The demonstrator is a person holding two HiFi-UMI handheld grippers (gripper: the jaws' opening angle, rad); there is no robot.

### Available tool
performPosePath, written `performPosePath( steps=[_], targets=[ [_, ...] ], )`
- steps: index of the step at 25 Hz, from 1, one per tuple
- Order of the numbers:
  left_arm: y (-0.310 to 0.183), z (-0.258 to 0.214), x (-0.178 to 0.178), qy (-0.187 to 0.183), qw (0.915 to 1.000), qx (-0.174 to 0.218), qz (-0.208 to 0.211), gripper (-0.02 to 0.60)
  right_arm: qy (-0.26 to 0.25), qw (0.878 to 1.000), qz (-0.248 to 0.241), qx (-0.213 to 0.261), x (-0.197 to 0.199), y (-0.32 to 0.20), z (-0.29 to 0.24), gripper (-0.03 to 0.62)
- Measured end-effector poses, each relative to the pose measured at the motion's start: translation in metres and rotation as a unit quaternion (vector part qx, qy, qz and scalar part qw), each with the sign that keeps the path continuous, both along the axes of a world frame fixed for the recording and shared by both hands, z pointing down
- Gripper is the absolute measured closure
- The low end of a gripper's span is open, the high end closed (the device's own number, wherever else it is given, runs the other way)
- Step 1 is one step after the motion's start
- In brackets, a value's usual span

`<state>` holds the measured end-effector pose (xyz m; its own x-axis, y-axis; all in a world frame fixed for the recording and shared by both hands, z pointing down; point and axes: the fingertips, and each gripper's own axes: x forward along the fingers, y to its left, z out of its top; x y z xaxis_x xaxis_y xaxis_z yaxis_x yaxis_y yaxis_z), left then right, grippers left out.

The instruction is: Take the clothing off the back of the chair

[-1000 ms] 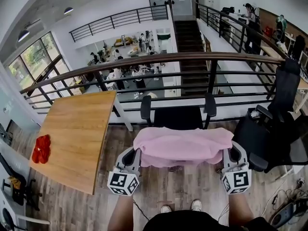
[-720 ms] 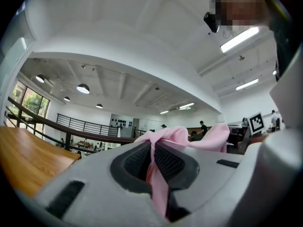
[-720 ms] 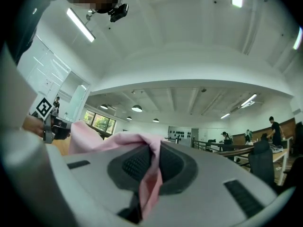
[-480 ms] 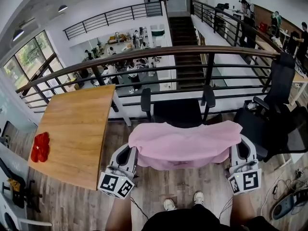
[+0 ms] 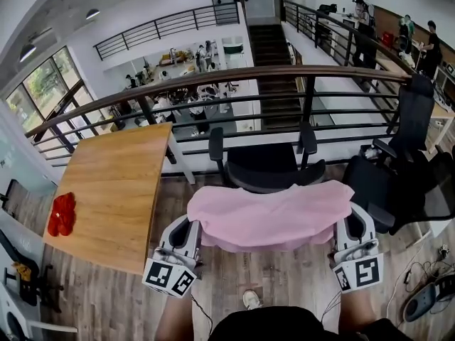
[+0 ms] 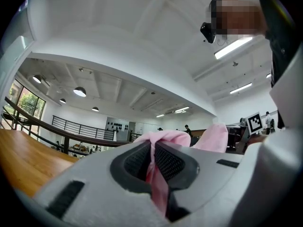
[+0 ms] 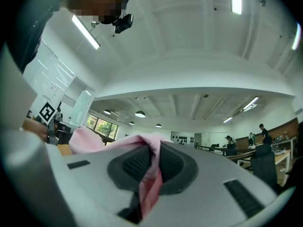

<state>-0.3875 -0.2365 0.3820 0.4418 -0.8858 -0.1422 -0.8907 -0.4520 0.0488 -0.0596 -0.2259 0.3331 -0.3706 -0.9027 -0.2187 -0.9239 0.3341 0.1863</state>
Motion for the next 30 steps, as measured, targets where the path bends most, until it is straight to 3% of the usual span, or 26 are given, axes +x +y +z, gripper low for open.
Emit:
performPosePath(
  steps=[6,15,22,30],
  targets=[
    [0.02,0.003,0.029,0.001,1.0,-0.001,-0.007,0.549,-0.001,1.0,-0.03,-0.006,0.008,0.019,0.01,0.565],
    [0.056,0.051,0.079,-0.015,0.9987,-0.046,-0.017,0.549,0.006,0.997,-0.059,-0.057,0.043,0.048,0.052,0.565],
    [0.076,0.076,0.098,-0.008,0.9978,-0.065,-0.013,0.548,0.01,0.995,-0.065,-0.08,0.058,0.067,0.08,0.565],
    [0.098,0.097,0.106,-0.035,0.9964,-0.074,-0.025,0.548,0.021,0.992,-0.074,-0.097,0.067,0.08,0.105,0.565]
  ],
)
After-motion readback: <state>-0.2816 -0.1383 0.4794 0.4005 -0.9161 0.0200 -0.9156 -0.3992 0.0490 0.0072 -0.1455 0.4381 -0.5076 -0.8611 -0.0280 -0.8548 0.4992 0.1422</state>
